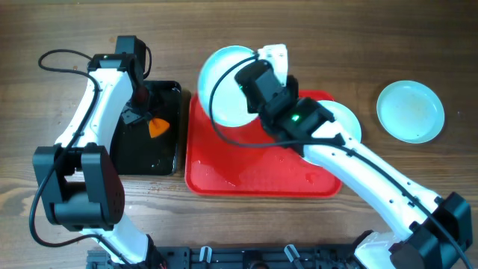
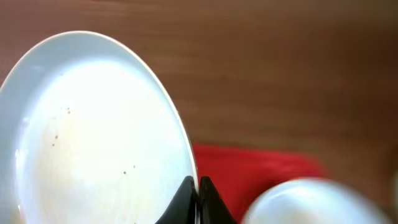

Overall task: Clean dirty plates on tray and stack at the side
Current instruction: 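Stack the plate onto the cleaned plate right of the tray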

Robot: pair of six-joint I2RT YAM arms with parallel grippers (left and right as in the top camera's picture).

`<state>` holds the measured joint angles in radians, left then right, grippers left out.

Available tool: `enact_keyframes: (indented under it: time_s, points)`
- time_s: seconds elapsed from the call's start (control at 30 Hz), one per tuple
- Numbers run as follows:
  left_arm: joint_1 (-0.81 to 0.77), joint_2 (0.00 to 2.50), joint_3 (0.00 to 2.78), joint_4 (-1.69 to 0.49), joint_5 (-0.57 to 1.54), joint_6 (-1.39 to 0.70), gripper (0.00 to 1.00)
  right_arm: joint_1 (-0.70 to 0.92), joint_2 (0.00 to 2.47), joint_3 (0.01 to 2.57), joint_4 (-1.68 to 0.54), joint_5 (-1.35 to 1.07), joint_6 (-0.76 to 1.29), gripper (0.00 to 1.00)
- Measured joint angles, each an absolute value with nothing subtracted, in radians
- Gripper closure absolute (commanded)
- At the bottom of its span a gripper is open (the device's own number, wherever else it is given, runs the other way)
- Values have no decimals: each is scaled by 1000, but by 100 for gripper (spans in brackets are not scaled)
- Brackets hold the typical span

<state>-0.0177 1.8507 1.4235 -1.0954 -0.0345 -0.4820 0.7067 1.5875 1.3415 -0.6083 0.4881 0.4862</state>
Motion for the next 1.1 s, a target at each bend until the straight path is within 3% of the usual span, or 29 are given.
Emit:
enact_keyframes:
  time_s: [0.17,0.53,0.7,1.1]
  points:
    - [-18,1851,1423,-1099,-35,-471,96,508,1587,1341,-719,264,712,96]
    - [-18,1851,1423,-1097,-34,-468,96,-490,1588,1326,-873,40,679,96]
    - [-18,1851,1423,-1091,-31,-468,96,-564,1653,1281,-862,33,651,95]
    - [-18,1851,1423,-1095,-31,-467,96,-567,1842,1230,-801,46,659,95]
